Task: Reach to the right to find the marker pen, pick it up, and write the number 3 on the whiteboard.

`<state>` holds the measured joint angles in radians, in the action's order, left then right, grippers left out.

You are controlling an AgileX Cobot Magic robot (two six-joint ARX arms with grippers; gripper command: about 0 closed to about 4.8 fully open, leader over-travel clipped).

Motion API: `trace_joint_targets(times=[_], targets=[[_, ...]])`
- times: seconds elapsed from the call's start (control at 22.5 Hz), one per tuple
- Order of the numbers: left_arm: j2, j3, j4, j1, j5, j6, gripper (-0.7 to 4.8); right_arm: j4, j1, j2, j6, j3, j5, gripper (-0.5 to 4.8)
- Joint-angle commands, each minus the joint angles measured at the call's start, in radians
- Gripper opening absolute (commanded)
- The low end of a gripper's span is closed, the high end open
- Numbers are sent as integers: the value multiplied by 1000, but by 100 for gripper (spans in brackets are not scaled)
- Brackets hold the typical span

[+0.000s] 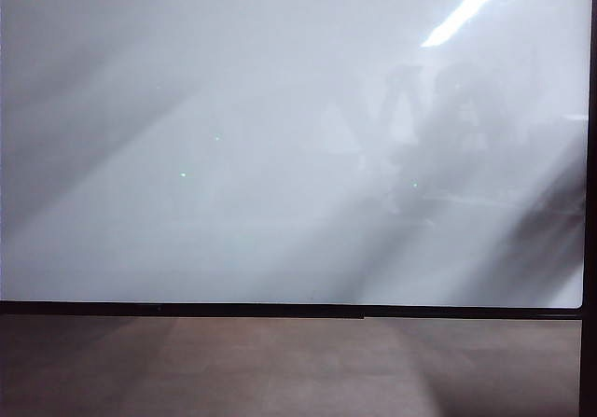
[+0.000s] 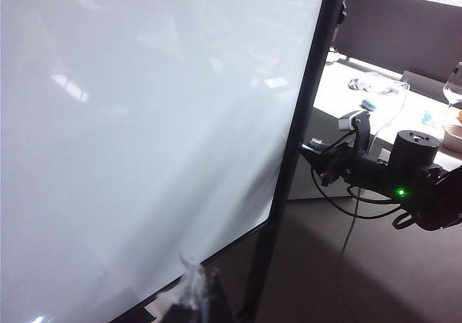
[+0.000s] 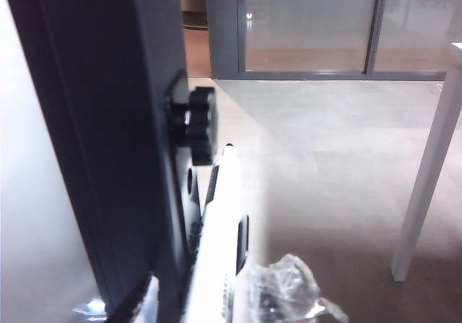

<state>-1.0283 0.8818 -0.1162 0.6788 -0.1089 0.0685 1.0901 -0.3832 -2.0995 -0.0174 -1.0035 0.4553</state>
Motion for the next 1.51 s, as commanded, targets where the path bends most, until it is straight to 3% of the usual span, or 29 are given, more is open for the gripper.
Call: trace_joint_targets(times=[0.04,1.29,1.38,1.51], targets=[[5,2,-13,-1,-3,0,-5,14,0,4,0,-5,-12,147],[10,2,-13,-1,-7,18,-5,14,1,4,0,-5,-11,102],[10,2,-13,-1,-7,18,-5,14,1,4,0,-5,-8,68],[10,2,-13,-1,-7,18,-5,14,1,4,0,-5,-8,62]])
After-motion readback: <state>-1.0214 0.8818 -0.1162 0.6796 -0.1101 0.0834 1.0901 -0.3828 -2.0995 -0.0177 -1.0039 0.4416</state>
